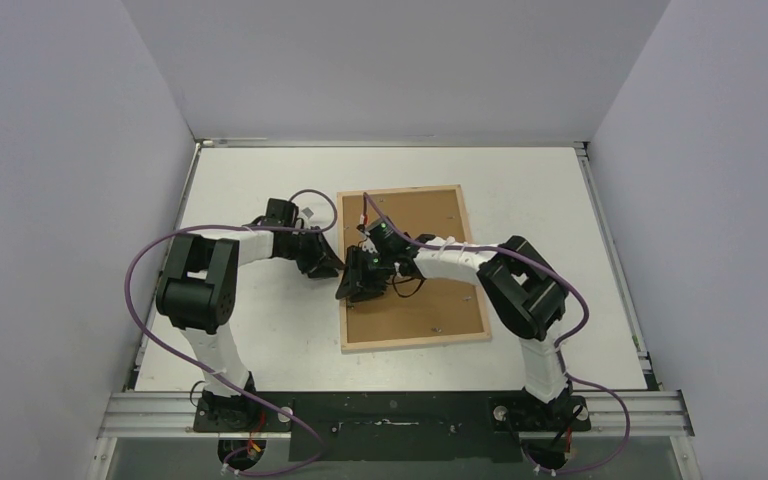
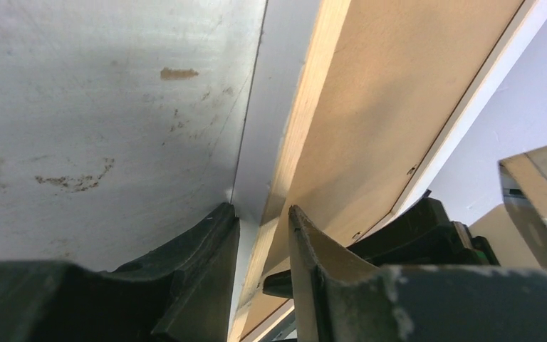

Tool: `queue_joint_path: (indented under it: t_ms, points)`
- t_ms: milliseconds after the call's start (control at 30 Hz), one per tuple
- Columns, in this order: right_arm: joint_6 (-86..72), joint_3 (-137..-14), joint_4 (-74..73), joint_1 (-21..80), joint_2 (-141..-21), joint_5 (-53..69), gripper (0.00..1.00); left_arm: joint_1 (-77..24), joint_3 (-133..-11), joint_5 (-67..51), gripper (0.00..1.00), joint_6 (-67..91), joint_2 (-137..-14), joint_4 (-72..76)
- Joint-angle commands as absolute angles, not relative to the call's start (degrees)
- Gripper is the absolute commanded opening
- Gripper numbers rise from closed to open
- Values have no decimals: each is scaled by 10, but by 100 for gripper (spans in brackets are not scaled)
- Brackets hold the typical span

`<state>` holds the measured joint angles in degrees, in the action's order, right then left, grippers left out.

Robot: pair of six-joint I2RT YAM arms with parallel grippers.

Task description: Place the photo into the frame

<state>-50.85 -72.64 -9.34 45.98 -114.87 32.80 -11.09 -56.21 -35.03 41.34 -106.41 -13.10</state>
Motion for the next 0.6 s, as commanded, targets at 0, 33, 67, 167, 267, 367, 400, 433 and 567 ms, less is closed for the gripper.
queue_joint_path:
  t_ms: [0,33,67,167,267,367,400,433,567]
  points:
    - [-473,-733,-68,437,-1072,292,41,-88,-611,-354,31,390,-1046,-125]
    - [-467,-728,-67,429,-1062,285,41,-80,-617,-356,31,389,-1044,-128]
    - [-462,-725,-67,422,-1054,279,40,-71,-626,-359,32,389,-1044,-130]
    - [-459,-714,-71,398,-1027,244,39,-53,-658,-368,34,387,-1046,-141]
    - [-465,-714,-72,384,-1005,177,42,-44,-691,-367,36,382,-1052,-160]
    - [-449,-744,-85,383,-1005,99,43,-42,-729,-357,37,374,-1064,-180]
    - [-445,-759,-91,383,-1011,76,44,-42,-738,-351,38,373,-1066,-180]
    - [-444,-777,-103,383,-1019,51,45,-42,-745,-347,39,375,-1069,-174]
    - [-429,-845,-118,380,-1065,18,44,-42,-794,-338,40,349,-1095,-211]
